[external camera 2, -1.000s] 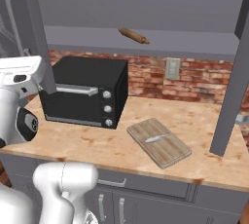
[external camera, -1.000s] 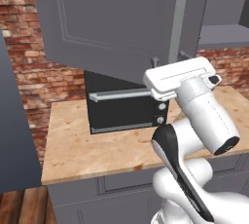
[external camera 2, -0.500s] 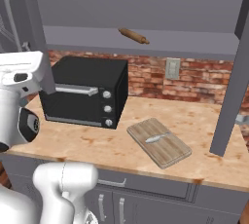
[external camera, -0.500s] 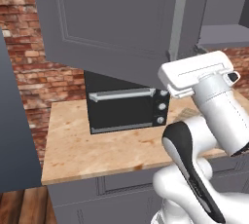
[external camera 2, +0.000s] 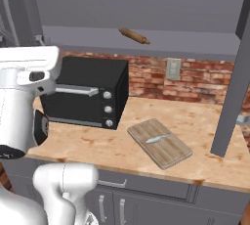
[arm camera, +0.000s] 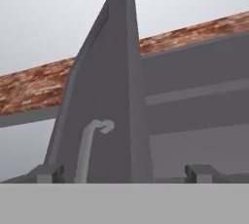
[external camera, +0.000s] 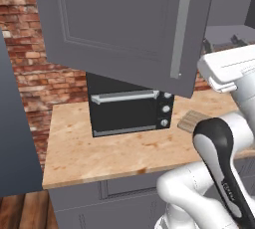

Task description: Open the cabinet, retrieve the rolling pin, and place it next to the meat on the cutting board to prepare for tenderizing.

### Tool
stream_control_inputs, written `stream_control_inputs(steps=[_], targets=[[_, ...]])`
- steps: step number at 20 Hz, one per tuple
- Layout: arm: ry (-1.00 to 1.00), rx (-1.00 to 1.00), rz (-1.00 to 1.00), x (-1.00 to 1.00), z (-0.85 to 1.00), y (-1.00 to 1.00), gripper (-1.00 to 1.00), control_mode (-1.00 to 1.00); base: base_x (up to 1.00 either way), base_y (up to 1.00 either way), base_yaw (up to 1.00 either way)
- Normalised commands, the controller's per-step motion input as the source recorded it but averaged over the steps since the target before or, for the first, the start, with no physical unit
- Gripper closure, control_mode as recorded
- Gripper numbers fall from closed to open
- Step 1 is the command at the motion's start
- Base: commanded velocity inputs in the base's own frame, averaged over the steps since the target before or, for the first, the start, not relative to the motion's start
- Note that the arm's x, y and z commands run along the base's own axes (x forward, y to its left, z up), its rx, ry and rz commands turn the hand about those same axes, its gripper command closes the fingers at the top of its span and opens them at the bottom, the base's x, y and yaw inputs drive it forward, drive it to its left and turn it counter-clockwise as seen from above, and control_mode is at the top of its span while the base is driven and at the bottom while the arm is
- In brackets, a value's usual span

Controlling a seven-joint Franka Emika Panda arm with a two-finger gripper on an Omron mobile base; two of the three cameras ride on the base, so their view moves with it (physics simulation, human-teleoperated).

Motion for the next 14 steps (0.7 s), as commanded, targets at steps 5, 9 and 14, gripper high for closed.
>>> stream_control_inputs(steps=[5,9,14], targets=[[0.0,0.03,0.02,-0.99,-0.25,-0.77,-1.0,-1.0,0.0,0.0,0.0],[0.0,0.0,0.11,-0.64,-0.5,-0.66,-1.0,-1.0,0.0,0.0,0.0],[0.08,0.0,0.2,0.05,-0.71,-0.26,-1.0,-1.0,0.0,0.0,0.0]])
